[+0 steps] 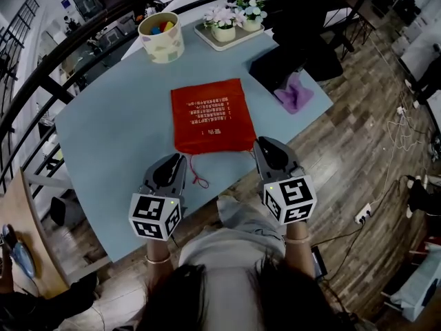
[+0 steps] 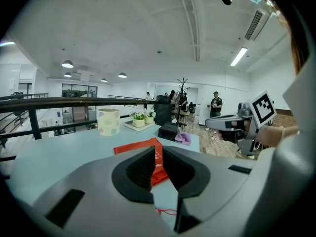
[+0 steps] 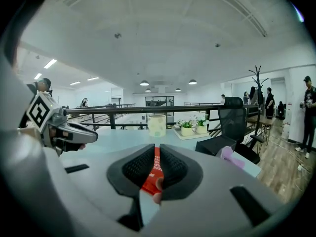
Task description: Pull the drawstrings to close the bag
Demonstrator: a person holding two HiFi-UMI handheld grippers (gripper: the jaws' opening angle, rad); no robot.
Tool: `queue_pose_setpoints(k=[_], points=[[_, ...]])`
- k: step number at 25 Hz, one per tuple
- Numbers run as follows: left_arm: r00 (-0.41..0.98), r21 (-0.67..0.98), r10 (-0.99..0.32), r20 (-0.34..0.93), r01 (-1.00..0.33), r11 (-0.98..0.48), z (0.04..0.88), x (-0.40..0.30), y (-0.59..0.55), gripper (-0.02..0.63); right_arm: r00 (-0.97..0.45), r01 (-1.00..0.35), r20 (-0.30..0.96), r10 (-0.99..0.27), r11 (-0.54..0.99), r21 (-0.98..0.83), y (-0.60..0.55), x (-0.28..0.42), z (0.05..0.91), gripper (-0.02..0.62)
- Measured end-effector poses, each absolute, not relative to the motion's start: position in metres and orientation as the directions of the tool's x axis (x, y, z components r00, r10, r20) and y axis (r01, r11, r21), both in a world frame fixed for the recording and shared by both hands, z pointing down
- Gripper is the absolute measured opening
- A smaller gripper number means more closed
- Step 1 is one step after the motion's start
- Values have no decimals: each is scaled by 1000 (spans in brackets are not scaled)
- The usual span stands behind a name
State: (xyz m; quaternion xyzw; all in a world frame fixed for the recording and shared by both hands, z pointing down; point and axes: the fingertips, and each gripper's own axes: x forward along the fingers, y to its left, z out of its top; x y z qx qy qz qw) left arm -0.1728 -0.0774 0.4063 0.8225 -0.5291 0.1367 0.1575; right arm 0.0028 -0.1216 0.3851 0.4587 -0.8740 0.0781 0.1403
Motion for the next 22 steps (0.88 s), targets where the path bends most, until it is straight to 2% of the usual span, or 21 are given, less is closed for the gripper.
queue_pose_setpoints(k=[10, 13, 22], points=[[379, 142, -782, 494, -923, -358, 446, -174, -98, 63, -538, -814, 419, -731, 580, -31, -146, 15, 429, 32], [374, 151, -767, 522, -925, -349, 457, -172, -101, 72, -544, -802, 464, -700, 596, -41, -149, 17, 446, 67], [345, 166, -720, 602, -936, -309, 493, -173, -107, 104, -540, -772, 567, -622, 634, -41, -154, 21, 492, 91]])
